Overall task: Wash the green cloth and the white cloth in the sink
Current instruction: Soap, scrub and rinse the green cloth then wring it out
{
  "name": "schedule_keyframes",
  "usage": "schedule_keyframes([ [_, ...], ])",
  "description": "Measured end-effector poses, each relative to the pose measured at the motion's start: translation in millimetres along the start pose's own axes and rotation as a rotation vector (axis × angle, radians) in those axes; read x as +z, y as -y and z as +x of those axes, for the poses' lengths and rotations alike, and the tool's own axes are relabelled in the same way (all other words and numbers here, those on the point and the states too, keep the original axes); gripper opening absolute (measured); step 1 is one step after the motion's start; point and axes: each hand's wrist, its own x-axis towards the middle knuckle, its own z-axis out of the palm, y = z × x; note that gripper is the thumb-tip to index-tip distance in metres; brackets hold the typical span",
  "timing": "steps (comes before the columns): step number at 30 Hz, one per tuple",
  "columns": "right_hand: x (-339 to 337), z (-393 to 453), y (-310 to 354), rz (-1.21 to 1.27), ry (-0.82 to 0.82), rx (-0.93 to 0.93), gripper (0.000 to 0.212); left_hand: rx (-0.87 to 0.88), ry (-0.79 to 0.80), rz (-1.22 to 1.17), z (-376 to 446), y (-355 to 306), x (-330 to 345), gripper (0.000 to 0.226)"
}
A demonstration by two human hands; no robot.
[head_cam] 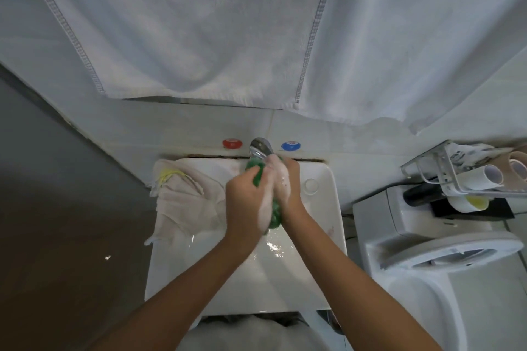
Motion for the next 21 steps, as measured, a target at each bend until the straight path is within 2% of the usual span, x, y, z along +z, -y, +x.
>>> schedule_keyframes([
  [3, 5, -7, -11, -0.051, -0.010, -0.017, 0.025, -0.097, -0.056, -0.048, 31, 12, 1, 0.037],
  [5, 6, -8, -19, -0.104, -0.047, -0.125, 0.025, -0.113, -0.066, -0.028, 29, 17, 3, 0.037],
  [9, 6, -4, -20, -0.157, -0.105, -0.183, 0.033, -0.052, -0.075, -0.011, 4, 7, -2, 0.043],
  [12, 7, 3, -18, -0.095, -0.159, -0.104, 0.032, 0.018, 0.005, 0.007, -6, 7, -4, 0.037],
  [14, 5, -1, -19, -0.070, -0.122, -0.086, 0.031, -0.016, -0.006, 0.021, 2, 12, -3, 0.034],
  [17, 4, -11, -18, -0.067, 0.003, -0.158, 0.027, -0.123, -0.083, -0.020, 27, 21, 0, 0.040],
  [21, -3, 6, -3, 0.018, -0.061, -0.139, 0.039, -0.044, 0.020, -0.065, 9, 7, 7, 0.031],
])
